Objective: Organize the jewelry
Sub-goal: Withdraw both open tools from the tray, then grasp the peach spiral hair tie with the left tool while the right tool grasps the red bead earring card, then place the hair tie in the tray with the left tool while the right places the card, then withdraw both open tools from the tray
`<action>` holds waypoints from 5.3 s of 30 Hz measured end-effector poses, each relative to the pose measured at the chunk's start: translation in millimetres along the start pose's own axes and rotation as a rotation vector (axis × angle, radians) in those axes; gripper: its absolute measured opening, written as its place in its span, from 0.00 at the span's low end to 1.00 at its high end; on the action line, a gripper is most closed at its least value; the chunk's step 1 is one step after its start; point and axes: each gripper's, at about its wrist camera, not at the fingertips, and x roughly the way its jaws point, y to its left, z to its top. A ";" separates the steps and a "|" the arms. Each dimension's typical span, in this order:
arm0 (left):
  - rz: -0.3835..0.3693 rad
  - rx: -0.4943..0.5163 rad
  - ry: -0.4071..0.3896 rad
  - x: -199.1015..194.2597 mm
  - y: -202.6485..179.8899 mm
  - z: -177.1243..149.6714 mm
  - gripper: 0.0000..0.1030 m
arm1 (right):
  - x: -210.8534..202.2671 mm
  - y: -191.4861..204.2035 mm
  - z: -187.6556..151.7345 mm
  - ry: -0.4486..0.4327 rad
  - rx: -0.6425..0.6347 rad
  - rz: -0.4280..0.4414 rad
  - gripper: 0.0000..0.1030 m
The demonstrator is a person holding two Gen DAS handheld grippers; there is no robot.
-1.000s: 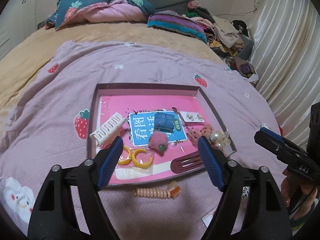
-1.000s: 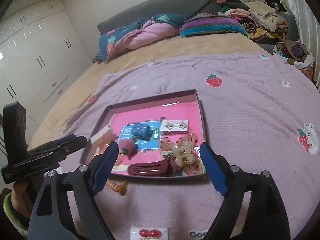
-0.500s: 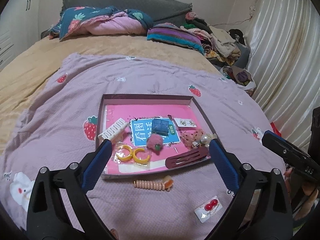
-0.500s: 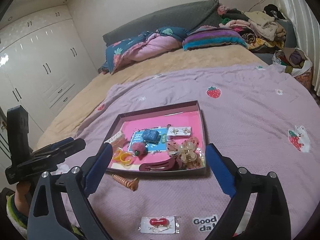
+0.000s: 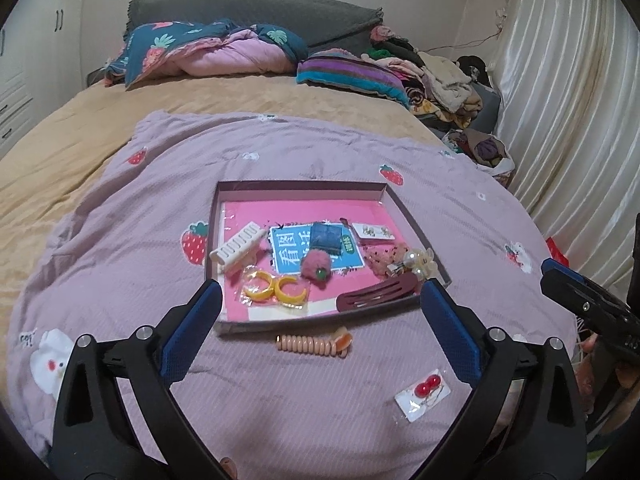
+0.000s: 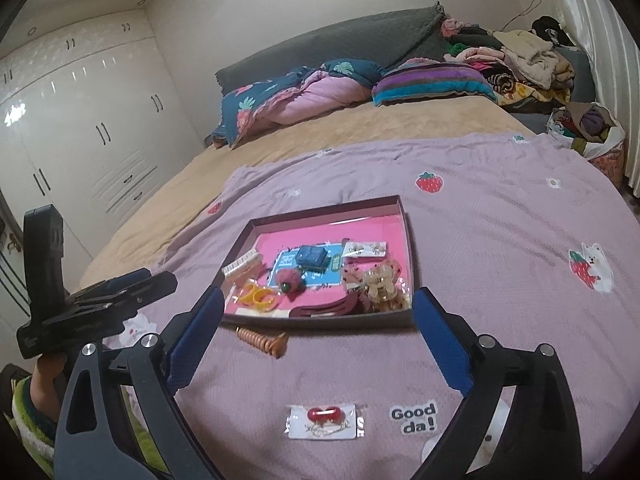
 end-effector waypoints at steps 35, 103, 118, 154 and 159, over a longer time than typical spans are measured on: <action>0.070 0.010 0.200 61.9 24.0 -63.3 0.90 | 86.8 25.8 -121.0 0.327 -0.186 -0.100 0.92; -0.009 -0.026 0.126 71.1 30.9 -15.3 0.63 | 86.4 -15.3 -44.3 0.165 -0.083 -0.082 0.84; 0.022 -0.074 0.135 93.0 53.3 1.9 0.63 | 126.1 -9.7 2.0 0.167 -0.138 -0.104 0.84; 0.053 -0.066 0.101 65.6 49.8 -1.3 0.91 | 86.7 -6.3 -11.1 0.126 -0.101 -0.077 0.95; 0.053 -0.059 0.077 43.3 42.4 -11.1 0.91 | 67.8 -0.2 -23.0 0.108 -0.111 -0.066 0.95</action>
